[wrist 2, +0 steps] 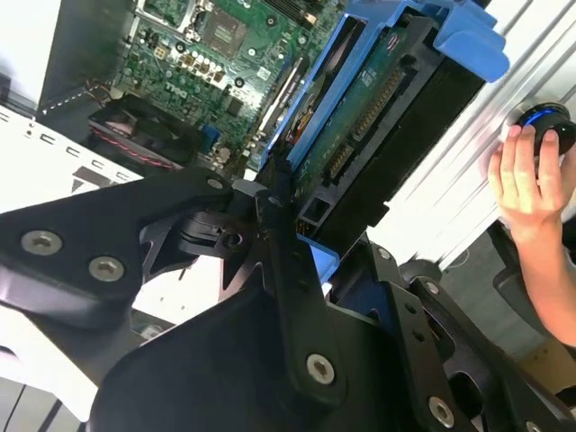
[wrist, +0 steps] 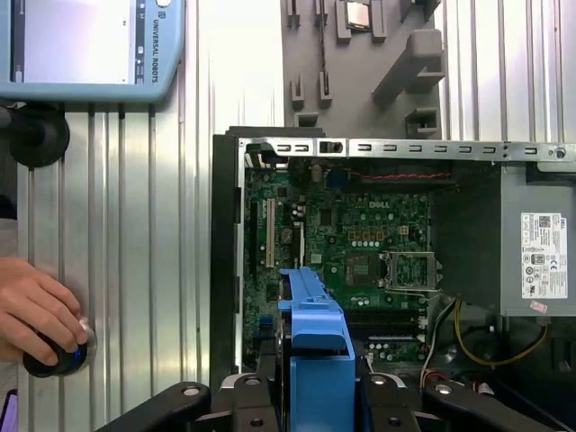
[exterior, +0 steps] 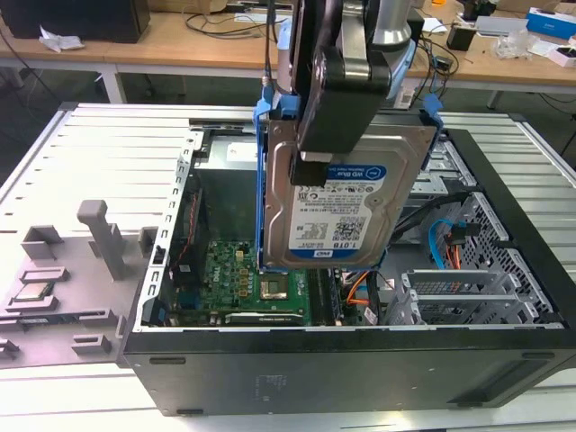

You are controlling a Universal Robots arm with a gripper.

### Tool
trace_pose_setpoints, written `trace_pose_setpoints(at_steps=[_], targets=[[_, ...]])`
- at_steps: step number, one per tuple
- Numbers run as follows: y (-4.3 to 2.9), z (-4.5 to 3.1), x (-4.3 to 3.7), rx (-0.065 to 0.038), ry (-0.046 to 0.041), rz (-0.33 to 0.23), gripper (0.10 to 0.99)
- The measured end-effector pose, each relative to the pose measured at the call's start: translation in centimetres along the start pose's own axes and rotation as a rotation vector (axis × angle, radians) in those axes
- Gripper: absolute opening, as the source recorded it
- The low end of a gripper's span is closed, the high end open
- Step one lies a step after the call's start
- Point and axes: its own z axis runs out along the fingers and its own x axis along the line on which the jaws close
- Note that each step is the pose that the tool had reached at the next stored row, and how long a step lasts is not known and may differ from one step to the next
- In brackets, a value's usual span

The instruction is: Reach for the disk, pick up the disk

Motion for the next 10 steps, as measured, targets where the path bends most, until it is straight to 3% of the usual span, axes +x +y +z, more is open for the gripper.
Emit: trace_pose_setpoints(at_steps=[7, 10], targets=[[-0.02, 0.03, 1.7, 0.0, 0.0, 0.0, 0.365], [-0.03, 0.06, 3.05, 0.0, 0.0, 0.0, 0.365]])
